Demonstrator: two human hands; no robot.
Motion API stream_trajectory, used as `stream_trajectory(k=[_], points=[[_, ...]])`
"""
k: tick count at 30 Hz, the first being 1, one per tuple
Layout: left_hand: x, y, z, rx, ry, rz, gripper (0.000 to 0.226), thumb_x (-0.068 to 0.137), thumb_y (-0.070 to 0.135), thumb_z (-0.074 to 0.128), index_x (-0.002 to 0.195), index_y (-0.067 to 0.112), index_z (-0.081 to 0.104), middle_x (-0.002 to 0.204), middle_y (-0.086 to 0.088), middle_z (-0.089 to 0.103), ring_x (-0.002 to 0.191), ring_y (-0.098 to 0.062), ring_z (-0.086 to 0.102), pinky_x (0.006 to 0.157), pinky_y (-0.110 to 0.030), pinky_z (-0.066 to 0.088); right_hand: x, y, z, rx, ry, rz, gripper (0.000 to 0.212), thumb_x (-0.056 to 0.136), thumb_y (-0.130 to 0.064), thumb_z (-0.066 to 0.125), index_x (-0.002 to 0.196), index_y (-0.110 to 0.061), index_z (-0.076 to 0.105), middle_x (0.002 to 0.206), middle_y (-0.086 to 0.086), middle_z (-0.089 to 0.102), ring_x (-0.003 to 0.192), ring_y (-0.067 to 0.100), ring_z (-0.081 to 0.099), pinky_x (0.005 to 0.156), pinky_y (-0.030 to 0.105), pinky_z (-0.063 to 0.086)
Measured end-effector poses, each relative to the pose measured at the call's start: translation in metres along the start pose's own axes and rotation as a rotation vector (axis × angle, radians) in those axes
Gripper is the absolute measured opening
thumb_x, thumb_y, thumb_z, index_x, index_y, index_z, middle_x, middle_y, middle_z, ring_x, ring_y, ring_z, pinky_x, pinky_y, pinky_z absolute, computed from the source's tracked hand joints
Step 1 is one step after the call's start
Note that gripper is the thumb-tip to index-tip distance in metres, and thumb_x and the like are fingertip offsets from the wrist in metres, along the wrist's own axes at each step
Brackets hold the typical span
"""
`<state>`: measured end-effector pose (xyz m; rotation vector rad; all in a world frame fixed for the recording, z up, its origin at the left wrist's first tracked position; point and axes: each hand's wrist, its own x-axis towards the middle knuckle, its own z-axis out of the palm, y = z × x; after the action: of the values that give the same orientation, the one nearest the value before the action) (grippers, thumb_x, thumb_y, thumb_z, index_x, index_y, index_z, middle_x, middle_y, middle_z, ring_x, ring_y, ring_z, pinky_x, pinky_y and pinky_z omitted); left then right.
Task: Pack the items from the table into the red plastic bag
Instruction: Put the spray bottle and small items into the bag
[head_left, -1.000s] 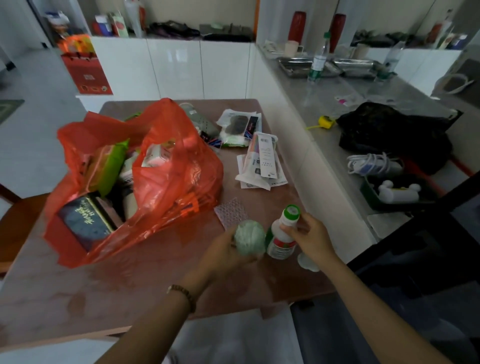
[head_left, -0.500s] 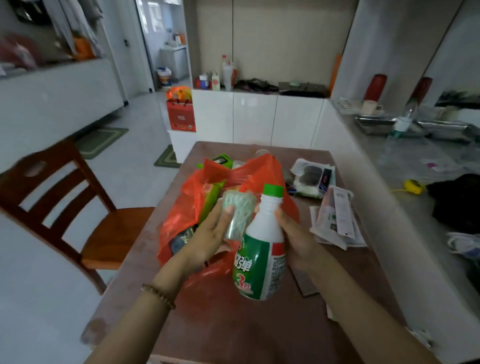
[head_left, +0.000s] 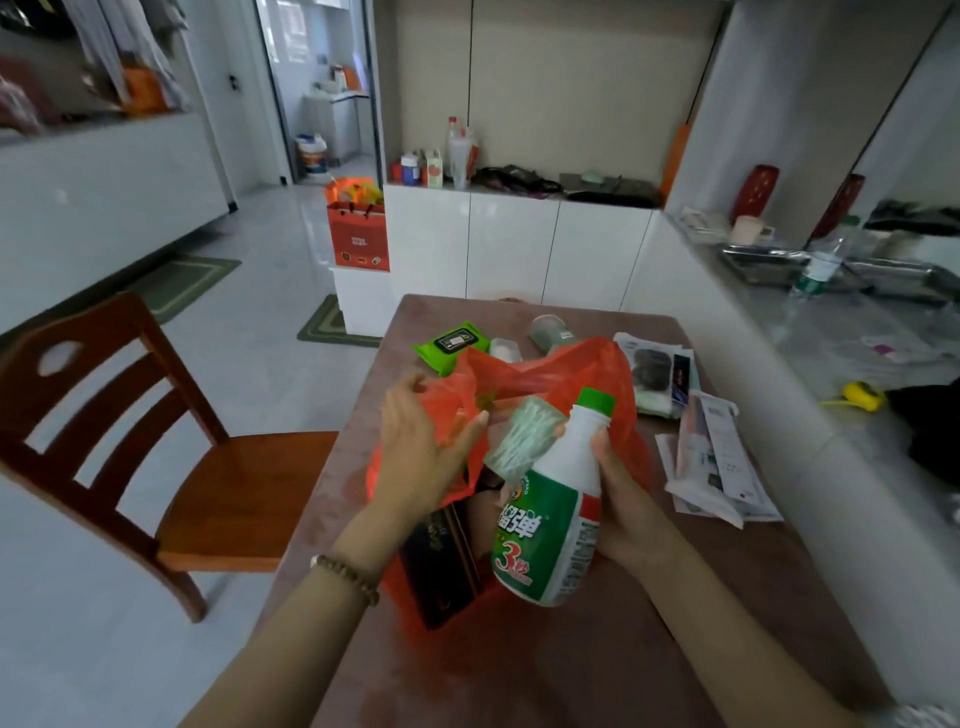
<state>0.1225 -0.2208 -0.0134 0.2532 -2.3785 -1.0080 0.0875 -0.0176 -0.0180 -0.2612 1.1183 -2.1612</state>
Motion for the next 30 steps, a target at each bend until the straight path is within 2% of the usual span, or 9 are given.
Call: stream_trajectory(k=[4,6,8,12,14,17,19,25,30], points=[[0.005,-0.029,0.012,0.136,-0.311,-0.038,0.041,0.08,0.04,0.062,0.106,0.01,0.055,0.104,-0.01,0.063,0.099,-0.028,0.058,0.085,-0.038,0.047,0.009,0.016,-0.007,-0.039,0.12,0.045,0.1,0.039,-0.054,0.09,0.121,-0.005,0.061,0.121,0.022,0.065,0.11,0.033,0.063,0.093,0.045,0.052],[0.006,-0.029,0.01,-0.211,-0.386,-0.155,0.003,0.088,0.009,0.056,0.089,0.012,0.057,0.081,-0.007,0.068,0.077,-0.022,0.065,0.077,-0.036,0.049,0.014,0.025,-0.007,-0.035,0.153,0.035,0.08,0.035,-0.049,0.091,0.101,-0.008,0.073,0.104,0.016,0.073,0.093,0.026,0.071,0.074,0.037,0.059],[0.009,-0.032,0.006,-0.558,-0.39,-0.256,0.02,0.094,-0.001,0.047,0.082,0.014,0.051,0.067,-0.001,0.061,0.059,-0.008,0.061,0.069,-0.035,0.049,0.018,0.033,-0.008,-0.047,0.19,0.032,0.081,0.038,-0.047,0.092,0.105,-0.006,0.069,0.1,0.015,0.073,0.09,0.025,0.071,0.072,0.035,0.058],[0.017,-0.036,-0.006,-0.505,-0.366,-0.153,0.008,0.094,0.021,0.055,0.093,0.014,0.051,0.086,0.005,0.053,0.078,-0.004,0.052,0.074,-0.023,0.042,0.03,0.044,-0.014,-0.111,0.274,0.028,0.09,0.047,-0.047,0.089,0.12,-0.005,0.056,0.111,0.019,0.068,0.103,0.03,0.065,0.088,0.043,0.054],[0.019,-0.043,-0.006,-0.401,-0.396,-0.101,0.03,0.085,0.036,0.066,0.106,0.02,0.053,0.1,0.007,0.055,0.09,-0.005,0.052,0.078,-0.02,0.044,0.036,0.042,-0.011,-0.152,0.27,0.019,0.083,0.059,-0.046,0.084,0.125,-0.005,0.055,0.122,0.023,0.062,0.113,0.036,0.059,0.1,0.05,0.045],[0.017,-0.054,0.001,-0.335,-0.442,-0.049,0.045,0.074,0.049,0.071,0.109,0.024,0.058,0.106,0.008,0.062,0.097,-0.007,0.059,0.082,-0.028,0.051,0.058,0.033,0.0,-0.261,0.343,-0.044,0.039,0.077,-0.035,0.072,0.107,-0.012,0.066,0.111,0.018,0.067,0.103,0.03,0.063,0.096,0.046,0.048],[0.017,-0.064,0.007,-0.323,-0.458,-0.084,0.029,0.079,0.037,0.072,0.101,0.024,0.06,0.09,0.007,0.066,0.086,-0.009,0.063,0.081,-0.035,0.055,0.078,0.023,0.007,-0.327,0.462,-0.048,0.015,0.086,-0.029,0.064,0.096,-0.017,0.066,0.104,0.013,0.069,0.092,0.024,0.066,0.089,0.041,0.052],[0.012,-0.083,0.013,-0.432,-0.27,-0.283,0.02,0.087,0.009,0.063,0.077,0.026,0.058,0.073,0.002,0.063,0.069,-0.011,0.06,0.067,-0.028,0.051,0.122,0.021,0.005,-0.331,0.783,0.023,0.029,0.085,-0.028,0.067,0.107,-0.011,0.058,0.094,0.012,0.063,0.082,0.029,0.064,0.082,0.046,0.055],[0.002,-0.088,0.022,-0.416,-0.241,-0.283,0.02,0.088,0.011,0.063,0.076,0.026,0.059,0.072,0.006,0.063,0.061,0.006,0.058,0.061,-0.012,0.047,0.126,0.036,0.008,-0.267,0.745,-0.047,0.049,0.085,-0.015,0.067,0.131,-0.011,0.051,0.123,0.015,0.059,0.108,0.035,0.061,0.091,0.047,0.053]])
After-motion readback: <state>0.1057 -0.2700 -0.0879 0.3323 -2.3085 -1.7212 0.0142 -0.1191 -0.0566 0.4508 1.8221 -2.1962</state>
